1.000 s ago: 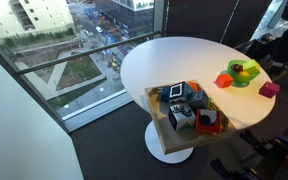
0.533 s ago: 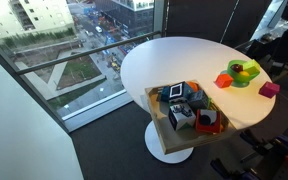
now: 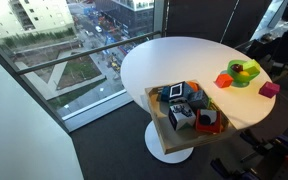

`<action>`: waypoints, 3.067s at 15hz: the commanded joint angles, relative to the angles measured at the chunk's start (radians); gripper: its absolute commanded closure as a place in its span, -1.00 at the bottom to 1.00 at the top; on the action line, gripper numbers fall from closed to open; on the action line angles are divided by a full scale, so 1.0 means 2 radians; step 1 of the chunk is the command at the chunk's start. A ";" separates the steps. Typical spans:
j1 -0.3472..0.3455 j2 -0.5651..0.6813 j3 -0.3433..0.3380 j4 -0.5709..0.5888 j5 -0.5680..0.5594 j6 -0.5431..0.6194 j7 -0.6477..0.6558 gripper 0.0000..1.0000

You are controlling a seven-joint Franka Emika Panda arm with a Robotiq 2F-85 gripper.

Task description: Shift the orange block to the wooden tray

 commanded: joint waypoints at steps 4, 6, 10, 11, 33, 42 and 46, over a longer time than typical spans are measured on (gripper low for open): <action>-0.020 0.029 -0.023 0.002 -0.009 0.023 -0.004 -1.00; -0.025 0.042 -0.028 -0.001 -0.009 0.046 -0.003 -1.00; -0.034 0.075 -0.034 -0.003 -0.007 0.103 0.000 -1.00; -0.035 0.083 -0.035 -0.004 -0.007 0.118 0.001 -1.00; -0.048 0.158 -0.046 -0.006 -0.002 0.242 0.003 -1.00; -0.057 0.209 -0.057 0.019 0.008 0.262 -0.007 -1.00; -0.060 0.235 -0.062 0.028 0.016 0.288 -0.008 -1.00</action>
